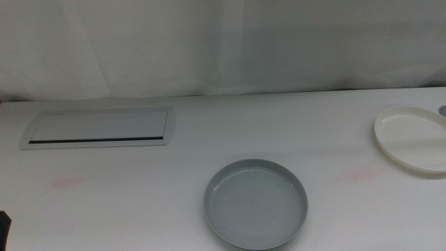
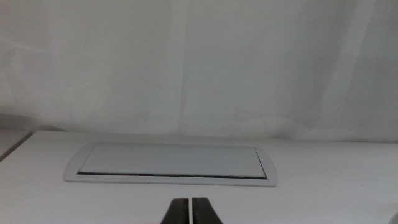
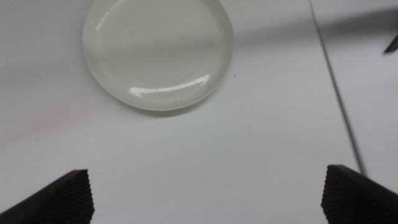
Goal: Stack the three bowls on top of each other.
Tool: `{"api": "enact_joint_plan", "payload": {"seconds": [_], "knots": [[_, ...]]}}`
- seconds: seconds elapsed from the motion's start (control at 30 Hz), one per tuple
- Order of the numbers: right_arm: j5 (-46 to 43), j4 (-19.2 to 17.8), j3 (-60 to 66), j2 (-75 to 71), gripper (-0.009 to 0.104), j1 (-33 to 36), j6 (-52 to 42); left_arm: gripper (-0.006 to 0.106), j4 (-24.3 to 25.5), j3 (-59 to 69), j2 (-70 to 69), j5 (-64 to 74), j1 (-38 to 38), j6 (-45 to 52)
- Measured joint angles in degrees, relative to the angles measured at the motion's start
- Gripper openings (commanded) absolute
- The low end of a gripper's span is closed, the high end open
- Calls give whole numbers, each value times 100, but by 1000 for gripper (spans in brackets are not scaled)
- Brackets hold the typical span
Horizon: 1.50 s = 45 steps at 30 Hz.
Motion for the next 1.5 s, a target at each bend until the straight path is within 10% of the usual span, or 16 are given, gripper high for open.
{"api": "enact_joint_plan", "payload": {"seconds": [0.23, 1.5], "knots": [[-534, 1538, -88, 528, 102, -1444, -1123, -2, 0, 0, 0, 0, 0, 0], [-1752, 1162, -1212, 4661, 98, -1242, -685, -2, 11, 0, 0, 0, 0, 0]]}}
